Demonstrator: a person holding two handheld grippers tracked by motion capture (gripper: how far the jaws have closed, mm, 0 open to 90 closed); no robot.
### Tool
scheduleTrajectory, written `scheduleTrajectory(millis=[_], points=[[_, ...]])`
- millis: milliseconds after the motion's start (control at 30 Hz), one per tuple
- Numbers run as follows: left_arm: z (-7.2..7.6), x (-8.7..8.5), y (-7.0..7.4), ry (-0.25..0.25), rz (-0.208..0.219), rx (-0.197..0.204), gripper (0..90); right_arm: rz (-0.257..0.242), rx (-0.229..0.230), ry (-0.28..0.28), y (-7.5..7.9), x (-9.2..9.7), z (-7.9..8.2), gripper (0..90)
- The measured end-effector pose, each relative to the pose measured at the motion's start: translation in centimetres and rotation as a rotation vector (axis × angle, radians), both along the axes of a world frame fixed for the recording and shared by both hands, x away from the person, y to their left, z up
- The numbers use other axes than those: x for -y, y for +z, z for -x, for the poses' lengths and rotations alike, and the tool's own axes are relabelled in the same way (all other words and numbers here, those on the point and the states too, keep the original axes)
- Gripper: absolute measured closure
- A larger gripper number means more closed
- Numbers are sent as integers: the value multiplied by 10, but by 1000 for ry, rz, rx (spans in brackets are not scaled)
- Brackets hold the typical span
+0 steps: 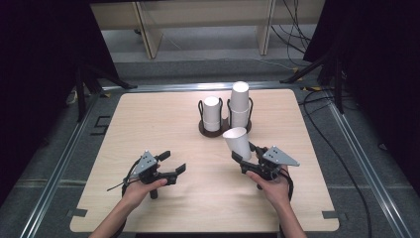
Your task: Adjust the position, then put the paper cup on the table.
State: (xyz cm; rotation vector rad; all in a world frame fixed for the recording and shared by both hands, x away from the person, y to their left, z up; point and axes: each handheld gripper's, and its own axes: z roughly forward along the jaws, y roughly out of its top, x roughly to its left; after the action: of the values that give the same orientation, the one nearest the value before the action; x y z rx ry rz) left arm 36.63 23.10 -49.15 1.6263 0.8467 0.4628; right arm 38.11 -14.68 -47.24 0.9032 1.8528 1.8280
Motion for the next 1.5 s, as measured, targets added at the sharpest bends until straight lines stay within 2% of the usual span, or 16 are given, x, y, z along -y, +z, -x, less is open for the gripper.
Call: scheduleTrajectory(millis=[233,333,433,533,600,700,733,767,800,1000,1067,1100,1167,1367,1433,1500], points=[[4,0,4,1,12,-7,141,18,11,39,-1,-9,-5,350],[3,6,6,-37,44,-5,141,29,15,43,-1,-12,-7,349],[3,15,13,-62,46,-37,141,29,27,61,0,-15,-8,349],[-5,35,19,-122,102,-66,138,38,17,69,1,-17,-6,349],[-10,50,26,-143,102,-103,136,41,12,66,0,-18,-5,349],[-21,70,35,-183,115,-103,116,32,3,61,0,-17,-3,349],[-27,73,40,-186,72,-60,107,33,15,54,0,-17,-3,349],[-29,77,44,-167,79,-71,105,51,45,49,0,-16,-4,349],[-30,81,48,-181,102,-86,104,33,5,51,1,-18,-1,349],[-40,93,65,-180,124,-120,103,50,37,48,1,-21,-2,349],[-43,97,65,-191,123,-117,103,79,46,39,2,-21,-2,349],[-43,99,65,-191,120,-122,103,51,28,53,2,-23,-2,349],[-45,102,64,-200,128,-132,106,86,39,35,3,-22,-3,349],[-48,110,64,-205,134,-156,108,53,44,50,1,-25,-5,349],[-49,113,64,-216,158,-162,106,51,34,53,1,-25,-4,349],[-49,116,65,-215,141,-170,105,61,54,50,1,-24,-5,349]])
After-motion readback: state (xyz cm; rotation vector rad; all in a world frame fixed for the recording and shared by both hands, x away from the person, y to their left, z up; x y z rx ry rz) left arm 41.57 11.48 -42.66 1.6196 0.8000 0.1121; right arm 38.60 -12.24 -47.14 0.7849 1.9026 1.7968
